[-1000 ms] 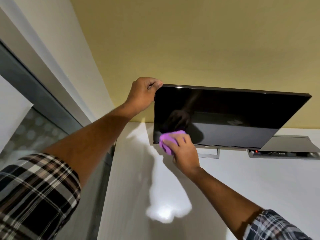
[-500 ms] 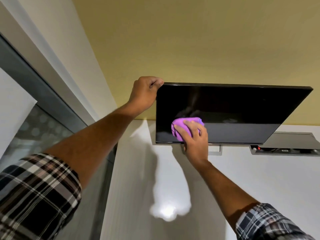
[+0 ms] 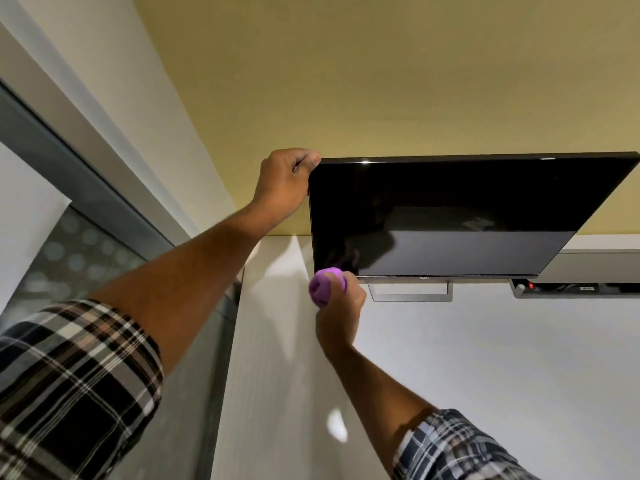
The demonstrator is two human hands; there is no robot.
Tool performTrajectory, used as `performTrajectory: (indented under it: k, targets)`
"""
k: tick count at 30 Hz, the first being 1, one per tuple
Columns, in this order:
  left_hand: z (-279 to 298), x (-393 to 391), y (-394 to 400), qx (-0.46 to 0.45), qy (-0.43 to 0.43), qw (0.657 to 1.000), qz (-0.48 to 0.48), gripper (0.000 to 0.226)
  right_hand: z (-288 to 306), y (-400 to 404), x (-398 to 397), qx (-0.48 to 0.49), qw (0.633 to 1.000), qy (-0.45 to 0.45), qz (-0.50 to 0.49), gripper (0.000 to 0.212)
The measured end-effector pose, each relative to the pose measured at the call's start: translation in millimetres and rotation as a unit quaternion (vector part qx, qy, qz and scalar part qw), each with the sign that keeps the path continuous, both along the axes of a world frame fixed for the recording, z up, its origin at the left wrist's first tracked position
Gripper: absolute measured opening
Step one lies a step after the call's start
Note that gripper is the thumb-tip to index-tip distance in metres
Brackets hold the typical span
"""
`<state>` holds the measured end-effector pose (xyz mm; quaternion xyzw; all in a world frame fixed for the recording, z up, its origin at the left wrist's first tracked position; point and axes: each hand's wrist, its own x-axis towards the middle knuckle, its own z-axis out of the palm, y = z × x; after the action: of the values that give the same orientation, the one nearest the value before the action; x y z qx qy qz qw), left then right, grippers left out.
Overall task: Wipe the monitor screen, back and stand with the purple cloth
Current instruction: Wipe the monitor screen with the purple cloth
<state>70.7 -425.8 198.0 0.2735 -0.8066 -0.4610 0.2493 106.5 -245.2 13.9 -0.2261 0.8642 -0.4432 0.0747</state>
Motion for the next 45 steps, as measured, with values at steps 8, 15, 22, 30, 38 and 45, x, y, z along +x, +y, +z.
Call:
performTrajectory:
  k: [8, 15, 22, 30, 38, 45]
  targets:
    - [3, 2, 3, 0.006, -0.006, 1.000, -0.002, 0.026, -11, 37, -23, 0.133, 0.984, 0.042, 0.111, 0.050]
    - [4, 2, 4, 0.003, 0.000, 1.000, -0.002, 0.029, -15, 99, -81, 0.189, 0.979, 0.033, -0.072, 0.021]
    - [2, 2, 0, -0.021, 0.003, 1.000, -0.018, 0.038, -16, 46, -37, 0.155, 0.977, -0.042, -0.142, 0.067]
    - [-4, 2, -3, -0.014, -0.001, 1.000, -0.017, 0.034, -12, -21, 26, 0.145, 0.987, -0.069, 0.000, 0.056]
    - [-2, 1, -3, -0.005, 0.005, 1.000, -0.023, 0.027, -12, 48, -29, 0.181, 0.982, -0.021, 0.055, 0.066]
    - [-1, 1, 0, 0.019, 0.000, 1.000, -0.020, 0.026, -15, 124, -102, 0.196, 0.980, 0.020, -0.023, 0.052]
